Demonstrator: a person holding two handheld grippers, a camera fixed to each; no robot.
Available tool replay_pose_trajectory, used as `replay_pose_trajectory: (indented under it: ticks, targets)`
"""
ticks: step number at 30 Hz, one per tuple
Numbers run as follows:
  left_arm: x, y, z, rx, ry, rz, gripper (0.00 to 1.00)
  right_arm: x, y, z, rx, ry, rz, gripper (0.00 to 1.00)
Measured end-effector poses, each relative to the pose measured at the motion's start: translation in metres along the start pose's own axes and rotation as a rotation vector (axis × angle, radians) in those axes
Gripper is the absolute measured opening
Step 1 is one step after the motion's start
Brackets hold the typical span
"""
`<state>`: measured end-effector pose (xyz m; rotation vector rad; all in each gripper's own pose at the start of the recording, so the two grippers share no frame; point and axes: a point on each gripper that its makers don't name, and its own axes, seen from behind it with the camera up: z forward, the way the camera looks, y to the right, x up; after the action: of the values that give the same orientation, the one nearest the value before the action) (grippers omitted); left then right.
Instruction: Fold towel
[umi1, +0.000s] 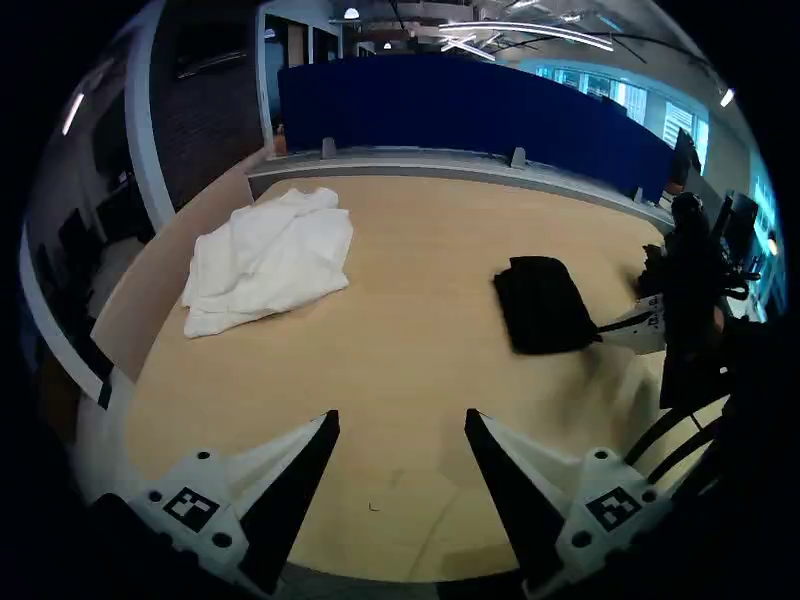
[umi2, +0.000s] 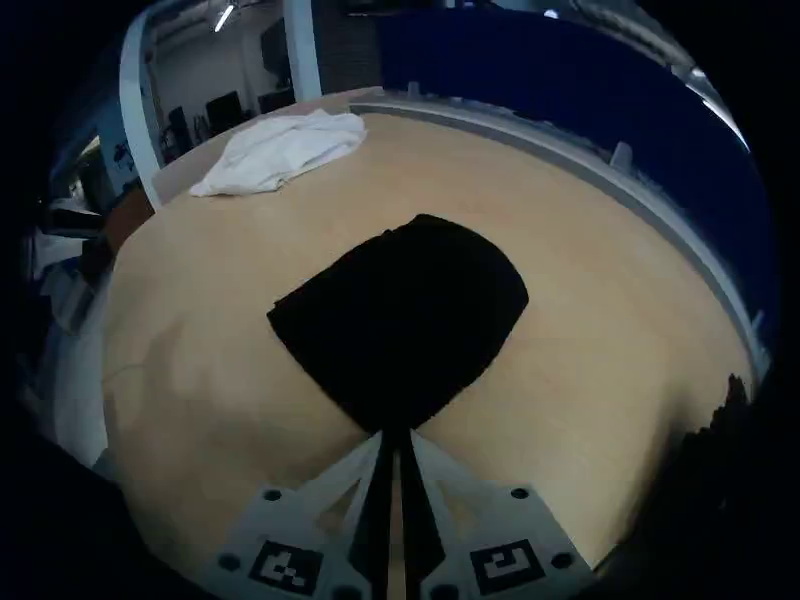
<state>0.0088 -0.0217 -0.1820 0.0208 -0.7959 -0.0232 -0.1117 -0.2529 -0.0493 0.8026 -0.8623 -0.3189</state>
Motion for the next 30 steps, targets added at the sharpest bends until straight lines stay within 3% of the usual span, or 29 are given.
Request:
replay_pose_trajectory:
  ticks: [9,19,24,30]
  targets:
    - [0.016,0.005,0.000,-0.014,0.039,-0.004,0.93,0.071,0.010,-0.042,-0.009,0.091,-0.064,0.04]
    - [0.041,0.010,-0.001,-0.035,0.095,-0.004,0.93,0.146,0.030,-0.103,-0.052,0.171,-0.142,0.04]
    - [0.050,0.013,-0.004,-0.046,0.117,-0.002,0.93,0.165,0.043,-0.130,-0.083,0.187,-0.172,0.04]
    - [0.056,0.019,-0.005,-0.061,0.132,-0.001,0.94,0.168,0.061,-0.149,-0.122,0.187,-0.181,0.04]
